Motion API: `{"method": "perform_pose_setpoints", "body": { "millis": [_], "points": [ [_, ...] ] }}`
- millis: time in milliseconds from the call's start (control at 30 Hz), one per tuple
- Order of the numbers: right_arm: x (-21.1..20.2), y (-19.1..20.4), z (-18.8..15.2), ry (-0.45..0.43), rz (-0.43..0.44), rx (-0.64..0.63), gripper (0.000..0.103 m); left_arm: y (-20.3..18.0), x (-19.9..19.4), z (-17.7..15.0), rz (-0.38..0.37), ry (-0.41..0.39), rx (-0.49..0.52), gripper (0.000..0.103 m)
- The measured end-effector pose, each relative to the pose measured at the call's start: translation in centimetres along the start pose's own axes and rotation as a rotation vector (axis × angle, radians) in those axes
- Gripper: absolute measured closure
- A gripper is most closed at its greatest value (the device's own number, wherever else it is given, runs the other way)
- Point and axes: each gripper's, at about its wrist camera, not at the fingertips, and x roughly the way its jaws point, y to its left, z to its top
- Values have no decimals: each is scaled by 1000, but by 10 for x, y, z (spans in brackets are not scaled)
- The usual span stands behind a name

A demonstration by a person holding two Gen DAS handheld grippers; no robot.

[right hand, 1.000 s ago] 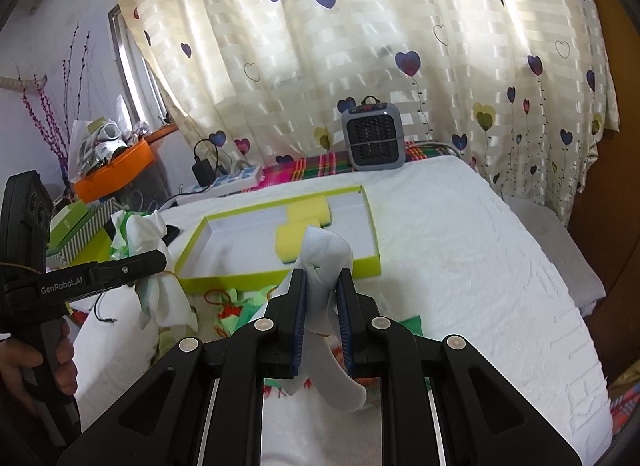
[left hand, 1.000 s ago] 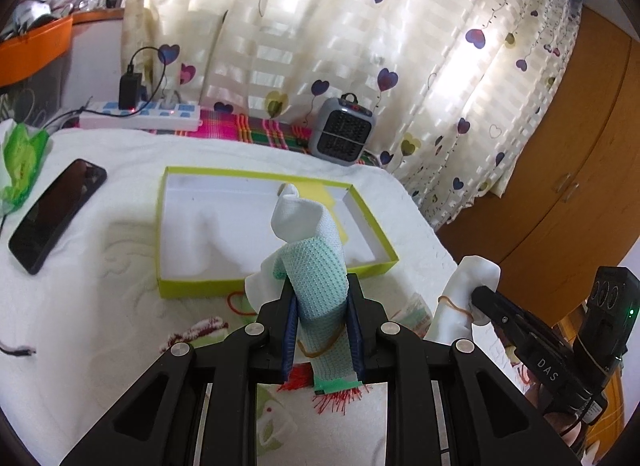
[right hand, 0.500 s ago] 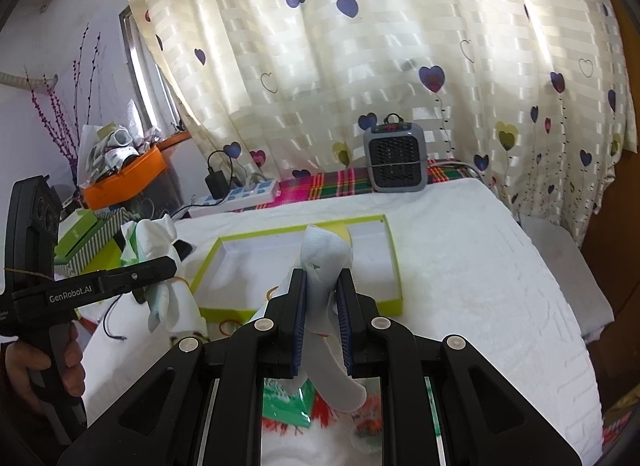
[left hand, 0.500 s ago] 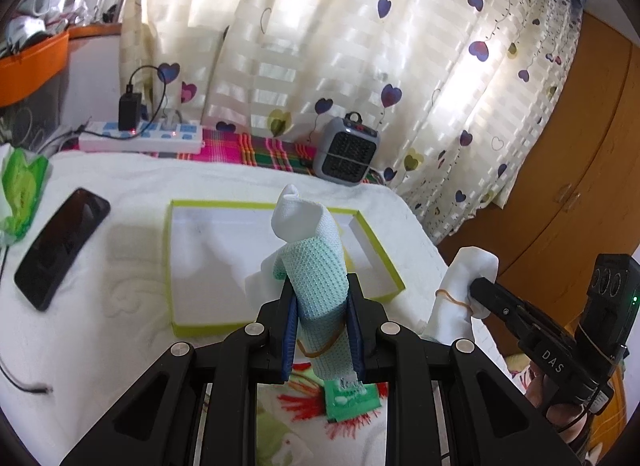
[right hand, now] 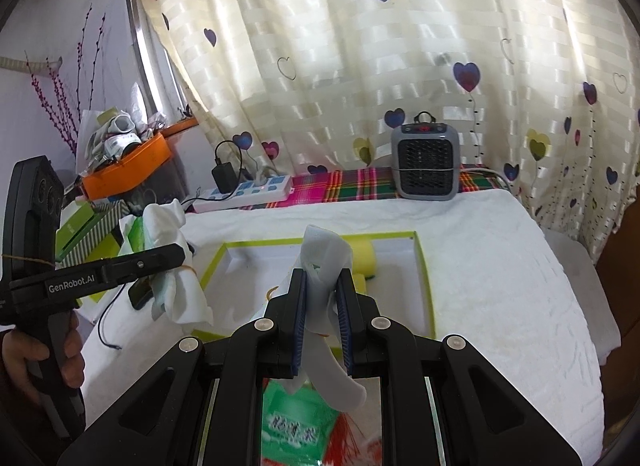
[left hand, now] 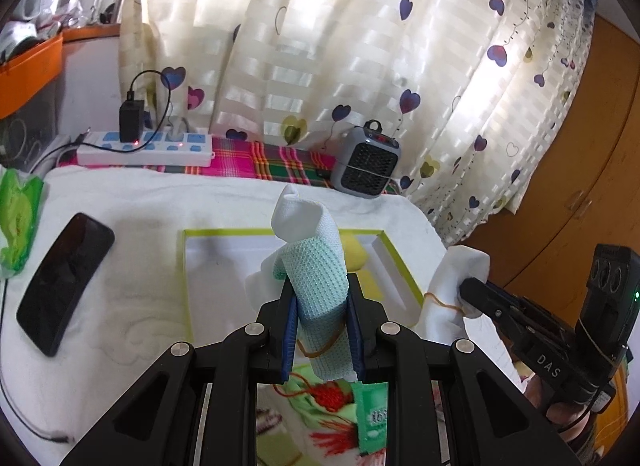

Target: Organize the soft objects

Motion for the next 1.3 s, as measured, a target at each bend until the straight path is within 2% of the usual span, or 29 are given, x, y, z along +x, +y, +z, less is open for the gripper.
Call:
{"method": "perform_pose_setpoints", "body": {
  "millis": [633,1000,1300],
  "points": [
    [92,14,31,135,47,-56,87,33,60,31,23,82,17,83],
    [150,20,27,268,51,-125,87,53,101,28,72,180,21,83],
    [179,23,21,334,66,-170,87,59,130,22,77,247,27,82]
  ]
}}
